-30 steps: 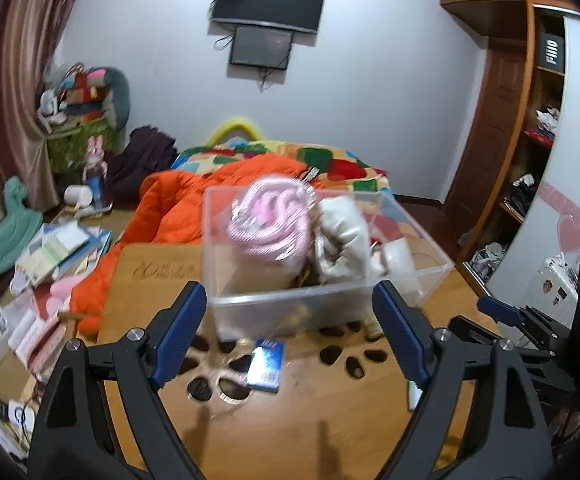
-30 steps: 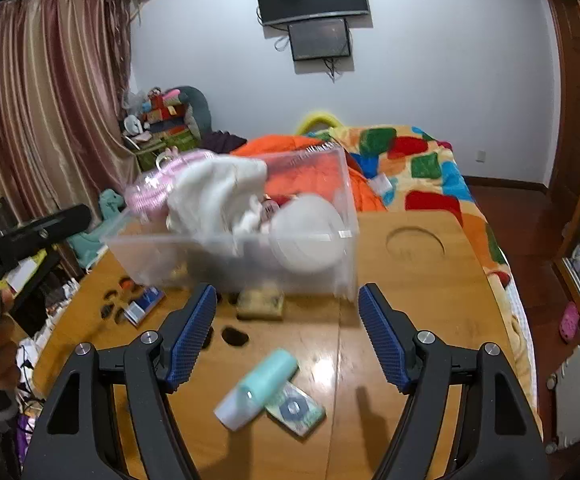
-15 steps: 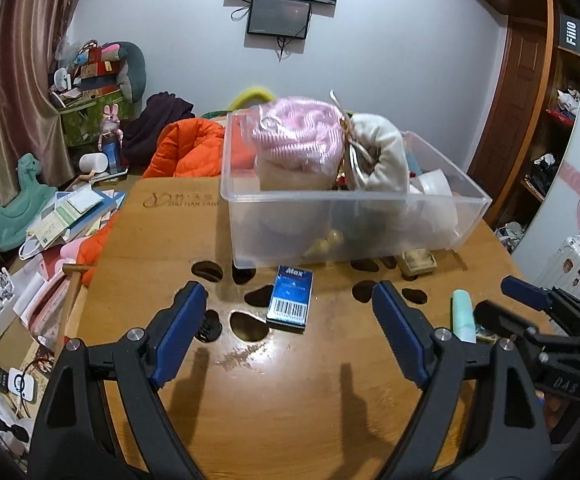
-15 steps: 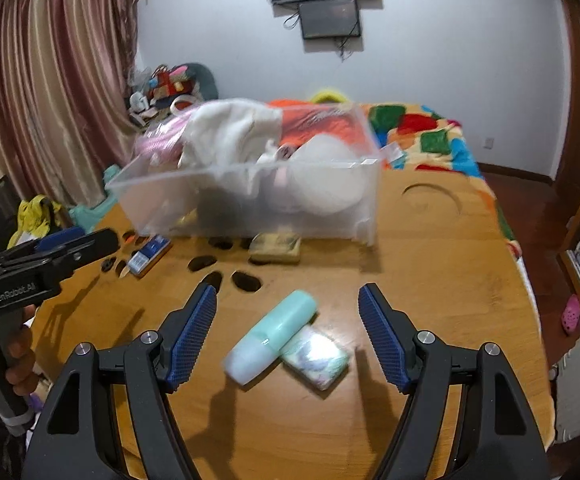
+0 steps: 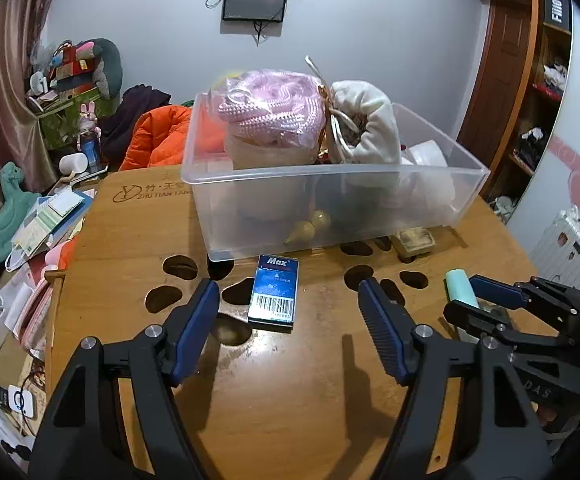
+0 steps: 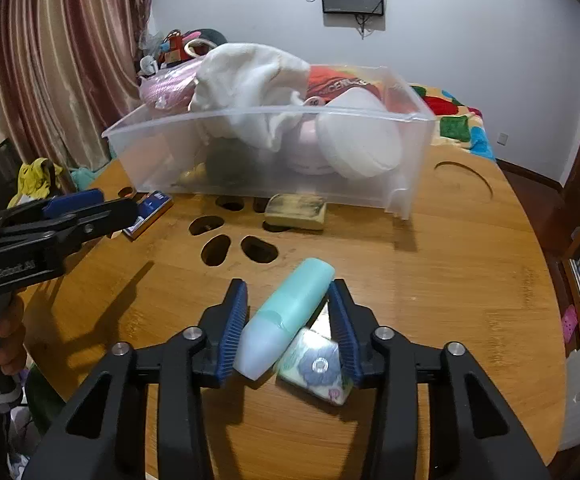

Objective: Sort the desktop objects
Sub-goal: 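Grasp the blue Max card box with the left tool while the right tool grasps the mint-green tube, then drop the Max box into the clear box while the right tool drops the tube in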

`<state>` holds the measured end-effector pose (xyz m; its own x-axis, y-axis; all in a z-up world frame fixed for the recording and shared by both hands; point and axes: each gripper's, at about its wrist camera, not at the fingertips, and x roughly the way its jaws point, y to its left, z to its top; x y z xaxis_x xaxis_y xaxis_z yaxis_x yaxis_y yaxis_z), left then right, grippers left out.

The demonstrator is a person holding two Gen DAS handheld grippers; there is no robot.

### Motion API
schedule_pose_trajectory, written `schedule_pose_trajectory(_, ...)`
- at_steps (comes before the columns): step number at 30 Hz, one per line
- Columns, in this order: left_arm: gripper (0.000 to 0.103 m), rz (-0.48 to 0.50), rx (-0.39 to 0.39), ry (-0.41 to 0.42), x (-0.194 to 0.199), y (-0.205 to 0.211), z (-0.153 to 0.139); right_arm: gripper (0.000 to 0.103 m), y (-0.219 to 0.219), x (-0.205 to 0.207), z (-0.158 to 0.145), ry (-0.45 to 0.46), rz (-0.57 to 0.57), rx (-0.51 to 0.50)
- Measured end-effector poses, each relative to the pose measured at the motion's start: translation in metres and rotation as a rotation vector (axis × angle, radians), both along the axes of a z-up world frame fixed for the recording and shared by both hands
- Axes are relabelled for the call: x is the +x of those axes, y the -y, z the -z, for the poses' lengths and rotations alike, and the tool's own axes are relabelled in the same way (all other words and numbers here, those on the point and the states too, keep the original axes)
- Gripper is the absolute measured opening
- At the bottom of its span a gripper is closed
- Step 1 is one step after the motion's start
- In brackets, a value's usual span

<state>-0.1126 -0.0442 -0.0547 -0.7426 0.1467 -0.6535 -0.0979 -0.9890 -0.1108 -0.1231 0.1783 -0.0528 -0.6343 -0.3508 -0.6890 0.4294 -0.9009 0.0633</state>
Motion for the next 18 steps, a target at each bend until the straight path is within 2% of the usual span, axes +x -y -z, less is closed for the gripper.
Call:
schedule_pose_trajectory(2,0.069,0.002,0.01,0.01,-0.002,0.002,0.001,0.038,0.006,0.001,0.001,-0.015,-0.004,0.042)
schedule_pose_trajectory(4,0.059,-0.008,0.023,0.019,-0.004,0.006,0.002,0.035,0.01,0.002,0.002,-0.025,-0.014,0.056)
schedule_pose_trajectory(6,0.058,-0.005,0.045,0.045,-0.006,0.011,0.006,0.028,0.013,0.003,0.002,-0.038,-0.025,0.064)
schedule_pose_trajectory(8,0.057,-0.015,0.052,0.06,-0.007,0.015,0.008,0.026,0.015,0.005,0.002,-0.053,-0.036,0.069)
schedule_pose_trajectory(15,0.057,-0.009,-0.006,0.059,-0.012,0.003,0.004,0.022,0.011,0.004,0.001,-0.034,-0.047,0.004)
schedule_pose_trajectory(18,0.048,-0.013,-0.025,0.077,-0.019,-0.001,0.008,0.022,0.006,0.004,0.002,-0.022,-0.054,-0.024)
